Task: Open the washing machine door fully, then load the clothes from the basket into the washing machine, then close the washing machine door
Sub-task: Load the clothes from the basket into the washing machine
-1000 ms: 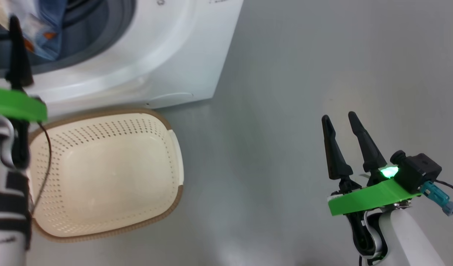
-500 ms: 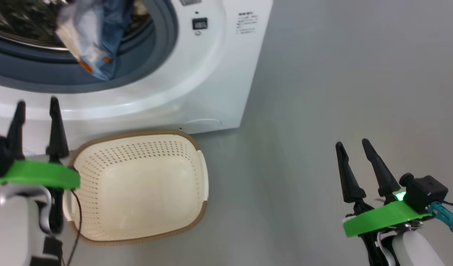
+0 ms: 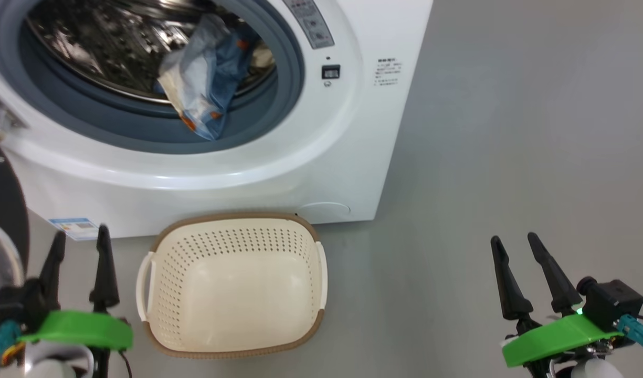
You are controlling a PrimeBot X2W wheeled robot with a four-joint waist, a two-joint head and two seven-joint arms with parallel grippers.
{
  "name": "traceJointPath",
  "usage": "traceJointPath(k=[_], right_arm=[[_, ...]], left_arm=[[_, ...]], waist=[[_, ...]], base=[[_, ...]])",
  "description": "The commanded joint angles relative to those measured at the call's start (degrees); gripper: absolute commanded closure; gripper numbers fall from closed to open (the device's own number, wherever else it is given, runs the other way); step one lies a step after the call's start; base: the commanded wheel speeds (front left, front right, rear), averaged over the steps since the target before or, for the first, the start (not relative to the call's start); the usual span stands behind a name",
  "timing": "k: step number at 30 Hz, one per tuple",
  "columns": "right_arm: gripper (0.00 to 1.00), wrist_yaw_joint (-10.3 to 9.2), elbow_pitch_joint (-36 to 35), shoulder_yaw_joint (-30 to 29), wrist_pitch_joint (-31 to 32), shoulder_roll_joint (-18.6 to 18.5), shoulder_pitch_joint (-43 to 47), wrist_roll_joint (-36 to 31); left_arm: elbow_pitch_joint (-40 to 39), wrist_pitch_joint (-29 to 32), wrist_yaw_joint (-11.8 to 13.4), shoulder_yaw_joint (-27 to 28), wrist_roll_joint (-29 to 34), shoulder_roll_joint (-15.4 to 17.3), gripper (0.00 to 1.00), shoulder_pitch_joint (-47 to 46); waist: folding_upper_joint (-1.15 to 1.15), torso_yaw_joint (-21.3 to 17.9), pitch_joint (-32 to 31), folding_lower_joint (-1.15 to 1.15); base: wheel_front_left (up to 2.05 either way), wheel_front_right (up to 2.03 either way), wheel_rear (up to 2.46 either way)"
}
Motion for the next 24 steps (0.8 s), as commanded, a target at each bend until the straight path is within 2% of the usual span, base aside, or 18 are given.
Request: traceJointPath(k=[1,14,24], right_arm=[[0.00,0.32,-1.13,1.03,-0.46,-0.77,0.54,0.44],[0.00,0.32,-1.29,0.15,-0.46,-1.46,4.47,1.03],[0.00,0.32,-1.58,-0.16,-0.46,-1.31,4.77,0.99]], left_arm=[[-1.95,-0.30,-0.12,2.02,0.52,1.30,0.00,0.58],[-6.61,-0.30,-0.12,3.31,0.93,-0.50,0.00,10.02],[-8.66,-0.30,-0.12,4.14,1.29,-1.30,0.00,11.85]], waist=[[0.00,1.38,-1.79,0.01],[0.00,2.65,-5.09,0.01],[0.00,2.33,-5.06,0.01]], base=[[0.00,0.00,0.00],[0.00,0.00,0.00],[0.00,0.00,0.00]])
